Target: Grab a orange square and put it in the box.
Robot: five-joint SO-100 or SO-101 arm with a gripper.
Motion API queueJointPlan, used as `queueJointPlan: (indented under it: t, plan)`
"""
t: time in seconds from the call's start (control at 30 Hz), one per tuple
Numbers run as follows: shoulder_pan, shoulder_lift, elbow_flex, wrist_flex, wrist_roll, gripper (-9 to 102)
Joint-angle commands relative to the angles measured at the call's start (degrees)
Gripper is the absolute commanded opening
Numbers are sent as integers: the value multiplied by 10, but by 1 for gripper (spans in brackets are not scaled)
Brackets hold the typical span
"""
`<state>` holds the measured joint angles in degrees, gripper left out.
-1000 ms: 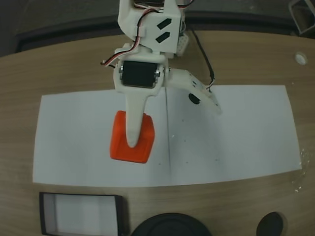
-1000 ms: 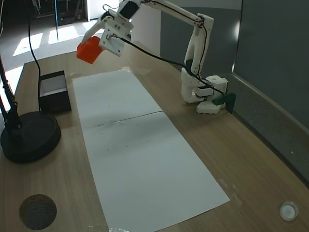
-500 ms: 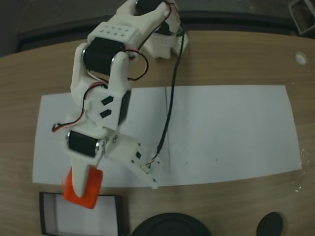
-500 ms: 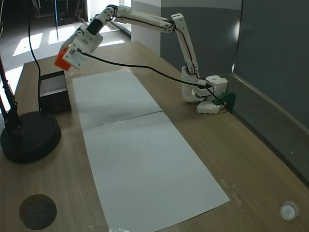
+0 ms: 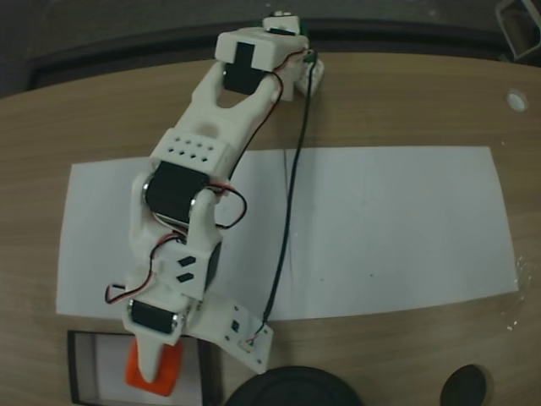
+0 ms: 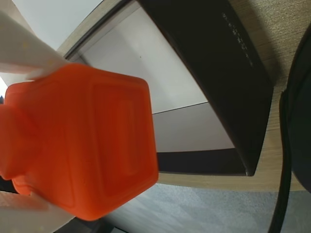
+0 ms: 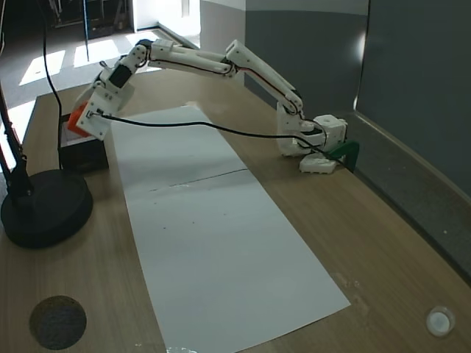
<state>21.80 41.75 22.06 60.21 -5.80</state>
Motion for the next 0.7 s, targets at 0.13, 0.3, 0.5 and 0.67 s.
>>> queueJointPlan:
  t: [0.13, 0.3, 0.5, 0.67]
  plan:
    - [14, -1, -101, 4, 95, 29]
    - [16, 0, -156, 62, 98, 32]
    - [10, 11, -301, 174, 97, 29]
    - [2, 134, -359, 284, 100, 8]
